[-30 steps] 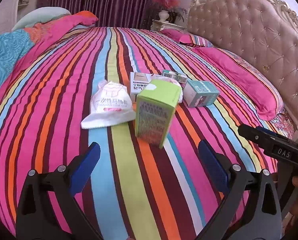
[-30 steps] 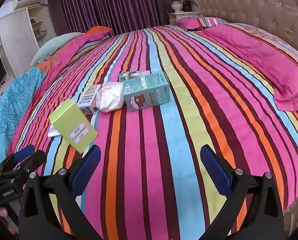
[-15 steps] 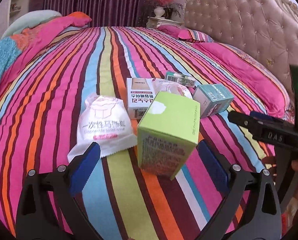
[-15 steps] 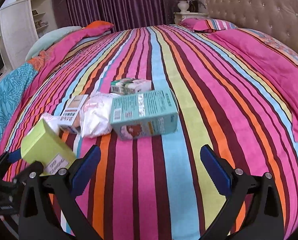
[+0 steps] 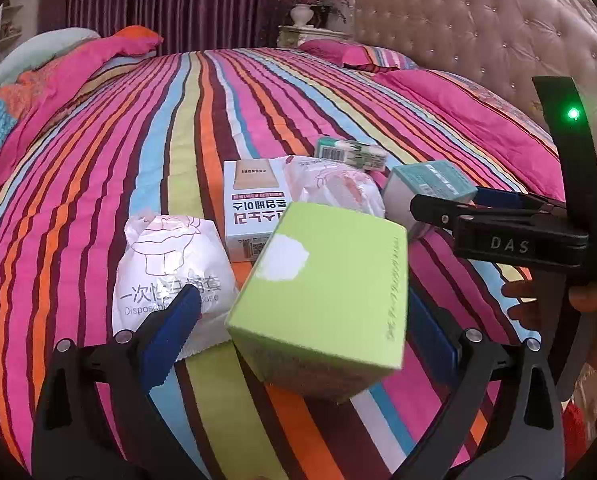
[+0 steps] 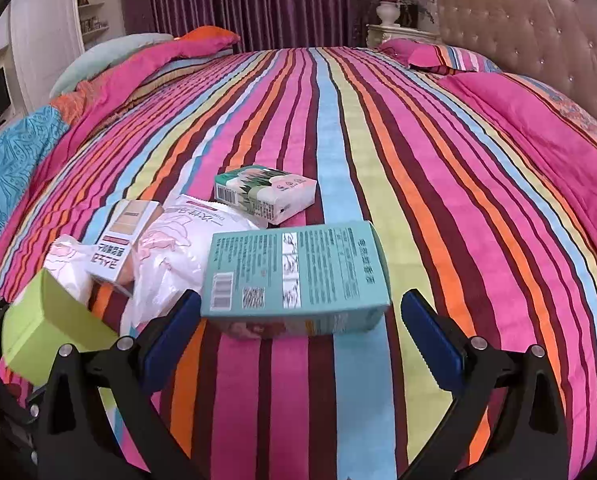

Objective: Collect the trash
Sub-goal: 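Grasp the lime-green box with the left tool while the right grasps the teal bear box, then carry the lime-green box and teal box down over the wastebasket with both tools, then open both tools to drop the two boxes into the wastebasket, then raise both tools from the wastebasket back toward the packets on the bed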

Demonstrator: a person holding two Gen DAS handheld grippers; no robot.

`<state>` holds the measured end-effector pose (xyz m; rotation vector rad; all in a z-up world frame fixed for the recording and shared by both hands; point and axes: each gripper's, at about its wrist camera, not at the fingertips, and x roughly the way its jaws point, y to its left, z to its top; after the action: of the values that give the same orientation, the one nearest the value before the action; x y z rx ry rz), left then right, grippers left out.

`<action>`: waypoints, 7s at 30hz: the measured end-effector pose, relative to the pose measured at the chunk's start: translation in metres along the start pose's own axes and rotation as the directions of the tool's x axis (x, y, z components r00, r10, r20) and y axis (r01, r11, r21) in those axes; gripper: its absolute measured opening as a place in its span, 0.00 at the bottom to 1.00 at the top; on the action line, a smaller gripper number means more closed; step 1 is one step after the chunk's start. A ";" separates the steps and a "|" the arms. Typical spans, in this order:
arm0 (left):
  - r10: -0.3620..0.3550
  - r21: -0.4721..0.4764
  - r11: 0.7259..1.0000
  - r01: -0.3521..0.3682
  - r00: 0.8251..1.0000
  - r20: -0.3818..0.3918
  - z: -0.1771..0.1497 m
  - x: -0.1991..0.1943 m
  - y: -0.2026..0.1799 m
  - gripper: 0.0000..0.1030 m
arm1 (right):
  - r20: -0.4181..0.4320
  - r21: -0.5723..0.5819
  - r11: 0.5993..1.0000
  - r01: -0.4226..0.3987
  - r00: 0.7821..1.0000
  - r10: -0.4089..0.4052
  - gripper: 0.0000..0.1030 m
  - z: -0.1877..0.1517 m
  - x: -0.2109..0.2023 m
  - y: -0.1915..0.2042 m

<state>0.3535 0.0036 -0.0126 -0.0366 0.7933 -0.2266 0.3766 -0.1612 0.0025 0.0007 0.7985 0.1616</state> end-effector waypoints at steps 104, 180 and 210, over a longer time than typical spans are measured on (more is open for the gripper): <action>-0.204 -0.384 0.916 -0.112 0.694 -0.691 -0.349 -0.091 0.000 0.53 | -0.669 0.541 0.841 0.019 0.615 0.417 0.83 -0.354 -0.060 0.067; -0.055 -0.271 0.954 -0.130 0.811 -0.582 -0.314 -0.119 -0.011 0.89 | -0.421 0.266 0.964 -0.001 0.899 0.117 0.93 -0.289 -0.115 0.085; 0.225 -0.146 0.959 -0.242 0.966 -0.126 -0.204 -0.186 0.009 0.89 | -0.035 0.157 0.988 -0.014 0.999 0.019 0.93 -0.209 -0.175 0.053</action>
<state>0.0842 0.0629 -0.0268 -0.0822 0.9152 0.0609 0.1001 -0.1463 -0.0152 0.1530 0.8465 0.1146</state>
